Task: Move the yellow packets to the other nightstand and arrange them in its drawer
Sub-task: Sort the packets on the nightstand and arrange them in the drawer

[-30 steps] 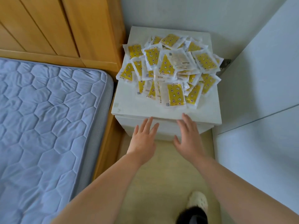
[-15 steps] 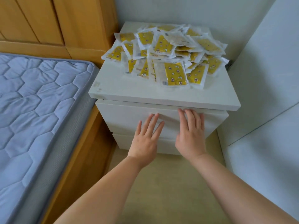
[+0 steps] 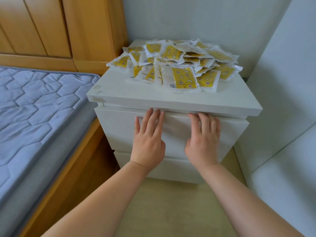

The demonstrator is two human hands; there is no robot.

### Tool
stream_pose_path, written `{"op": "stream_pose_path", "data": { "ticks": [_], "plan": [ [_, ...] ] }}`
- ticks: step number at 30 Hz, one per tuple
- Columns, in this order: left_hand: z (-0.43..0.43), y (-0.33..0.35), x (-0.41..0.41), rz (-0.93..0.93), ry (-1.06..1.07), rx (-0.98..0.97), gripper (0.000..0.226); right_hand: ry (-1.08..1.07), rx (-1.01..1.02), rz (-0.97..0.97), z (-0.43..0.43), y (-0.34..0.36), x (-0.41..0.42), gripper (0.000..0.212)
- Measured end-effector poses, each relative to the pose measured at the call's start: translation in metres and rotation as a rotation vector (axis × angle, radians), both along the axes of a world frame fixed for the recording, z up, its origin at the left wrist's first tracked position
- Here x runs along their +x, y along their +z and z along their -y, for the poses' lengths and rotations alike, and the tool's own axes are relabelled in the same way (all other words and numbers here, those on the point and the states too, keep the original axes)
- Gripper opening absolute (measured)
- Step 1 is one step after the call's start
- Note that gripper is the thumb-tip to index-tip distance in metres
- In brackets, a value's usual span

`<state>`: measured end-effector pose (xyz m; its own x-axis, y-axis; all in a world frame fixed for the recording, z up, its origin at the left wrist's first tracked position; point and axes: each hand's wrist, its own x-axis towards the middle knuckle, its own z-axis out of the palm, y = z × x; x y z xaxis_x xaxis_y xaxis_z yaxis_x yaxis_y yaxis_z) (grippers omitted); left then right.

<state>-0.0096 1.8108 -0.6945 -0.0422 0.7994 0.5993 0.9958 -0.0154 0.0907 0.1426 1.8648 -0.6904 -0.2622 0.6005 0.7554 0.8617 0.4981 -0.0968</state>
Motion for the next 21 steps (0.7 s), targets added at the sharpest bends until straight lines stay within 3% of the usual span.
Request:
{"op": "stream_pose_path", "data": {
  "ticks": [11, 16, 21],
  "plan": [
    [0.033, 0.051, 0.036, -0.099, 0.201, -0.225, 0.054, -0.022, -0.219, 0.176, 0.044, 0.037, 0.014, 0.065],
    [0.079, 0.082, 0.045, -0.265, 0.163, -0.342, 0.044, 0.146, -0.431, 0.398, 0.085, 0.082, 0.040, 0.025],
    [0.137, 0.078, 0.053, -0.053, 0.046, -0.393, 0.029, 0.250, -0.600, 0.540, 0.132, 0.088, 0.071, 0.016]
  ]
}}
